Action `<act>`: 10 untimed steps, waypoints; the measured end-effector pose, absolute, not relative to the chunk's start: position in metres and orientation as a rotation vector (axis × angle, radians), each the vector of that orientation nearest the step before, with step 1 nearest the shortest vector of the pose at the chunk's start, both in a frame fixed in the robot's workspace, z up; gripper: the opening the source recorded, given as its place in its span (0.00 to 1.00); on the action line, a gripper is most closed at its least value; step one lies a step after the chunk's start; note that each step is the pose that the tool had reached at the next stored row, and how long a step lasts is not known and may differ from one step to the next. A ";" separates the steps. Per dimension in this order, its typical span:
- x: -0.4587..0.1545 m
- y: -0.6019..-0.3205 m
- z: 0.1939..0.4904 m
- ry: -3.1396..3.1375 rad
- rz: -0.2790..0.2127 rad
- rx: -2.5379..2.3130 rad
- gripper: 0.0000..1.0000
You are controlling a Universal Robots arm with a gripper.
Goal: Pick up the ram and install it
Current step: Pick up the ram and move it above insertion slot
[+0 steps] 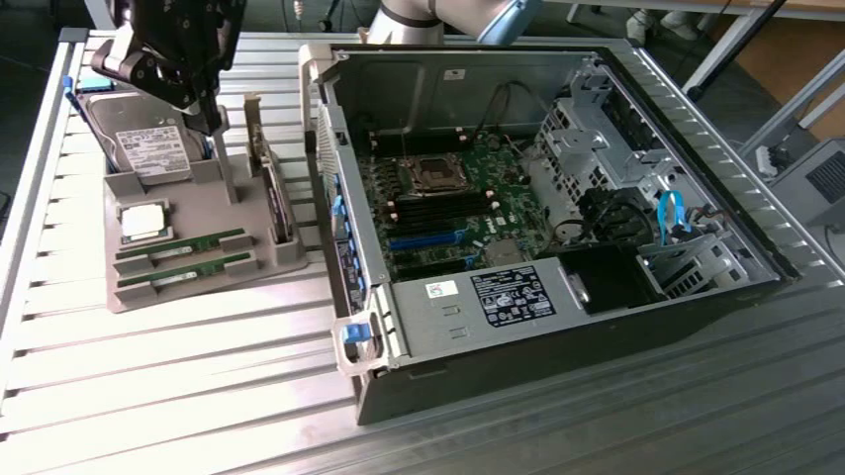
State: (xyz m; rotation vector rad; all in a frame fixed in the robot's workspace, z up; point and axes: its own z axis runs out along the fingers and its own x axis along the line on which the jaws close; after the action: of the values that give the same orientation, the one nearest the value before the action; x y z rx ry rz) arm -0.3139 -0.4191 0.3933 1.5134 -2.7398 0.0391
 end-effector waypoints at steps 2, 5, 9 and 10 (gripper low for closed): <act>-0.314 -0.419 0.393 -2.714 0.047 1.554 0.13; -0.314 -0.419 0.393 -2.684 0.056 1.600 0.13; -0.314 -0.419 0.393 -2.622 0.076 1.687 0.13; -0.314 -0.419 0.393 -2.613 0.079 1.699 0.13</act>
State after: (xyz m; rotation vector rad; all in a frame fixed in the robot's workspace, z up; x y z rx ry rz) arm -0.3139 -0.4191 0.3933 1.6994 -2.6134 0.0787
